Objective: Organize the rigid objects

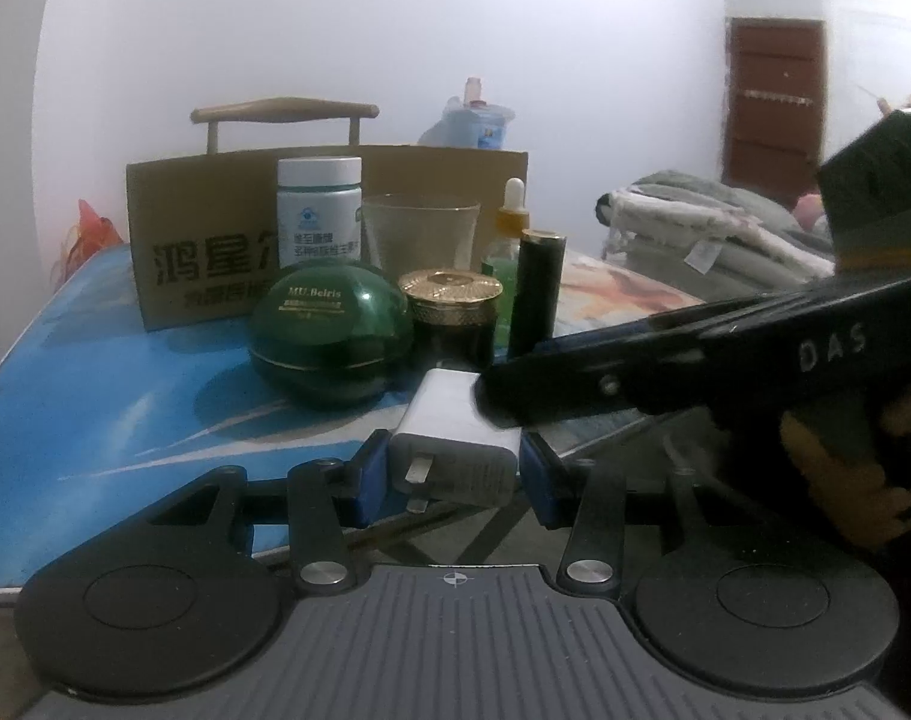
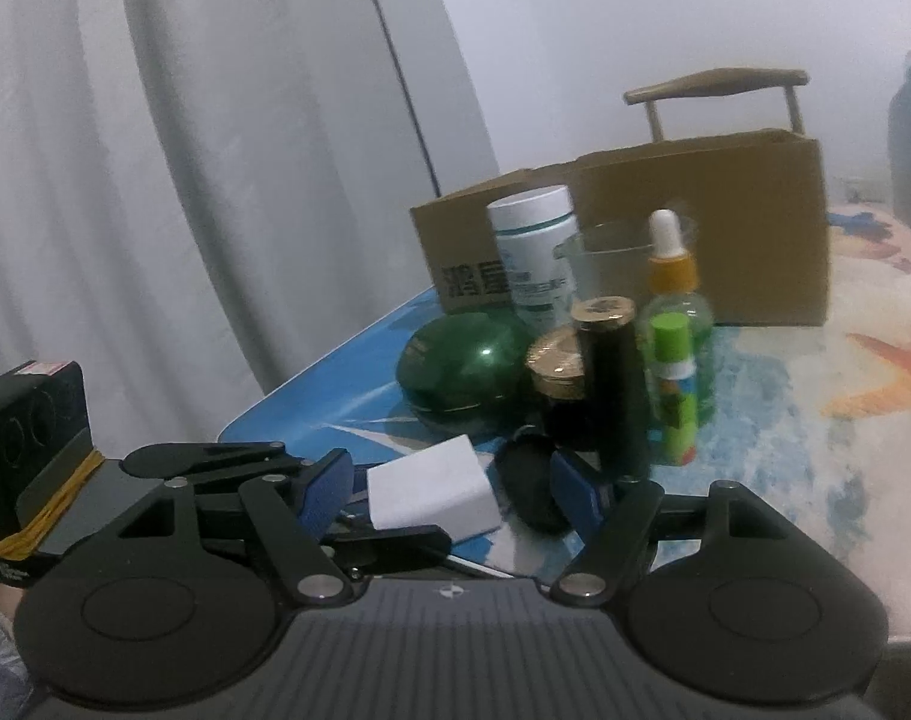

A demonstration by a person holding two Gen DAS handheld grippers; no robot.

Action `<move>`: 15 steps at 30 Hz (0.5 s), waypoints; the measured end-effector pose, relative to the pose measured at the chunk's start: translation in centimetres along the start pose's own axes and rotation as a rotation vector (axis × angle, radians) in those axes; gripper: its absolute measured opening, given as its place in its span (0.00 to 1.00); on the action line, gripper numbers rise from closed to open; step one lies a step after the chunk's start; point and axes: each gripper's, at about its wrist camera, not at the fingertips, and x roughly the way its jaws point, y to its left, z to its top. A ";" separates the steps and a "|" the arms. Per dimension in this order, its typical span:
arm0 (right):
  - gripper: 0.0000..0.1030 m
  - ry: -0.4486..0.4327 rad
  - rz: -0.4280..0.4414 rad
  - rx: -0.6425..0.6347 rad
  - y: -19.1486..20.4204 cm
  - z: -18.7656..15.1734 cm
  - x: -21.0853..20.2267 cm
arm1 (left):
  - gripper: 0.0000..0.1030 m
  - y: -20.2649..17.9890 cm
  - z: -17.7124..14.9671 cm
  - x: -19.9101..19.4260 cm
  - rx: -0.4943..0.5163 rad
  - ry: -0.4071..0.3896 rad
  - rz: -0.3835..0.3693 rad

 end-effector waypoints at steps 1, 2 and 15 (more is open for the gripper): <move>0.73 0.014 -0.001 -0.011 0.3 0.1 0.4 | 0.44 0.0 0.0 0.0 0.001 0.000 0.000; 0.73 0.024 -0.006 -0.023 0.6 0.1 0.7 | 0.44 0.0 0.0 -0.1 0.004 -0.001 -0.001; 0.53 0.126 -0.043 -0.119 2.5 0.5 2.6 | 0.44 0.3 -0.2 -0.6 0.000 -0.005 0.013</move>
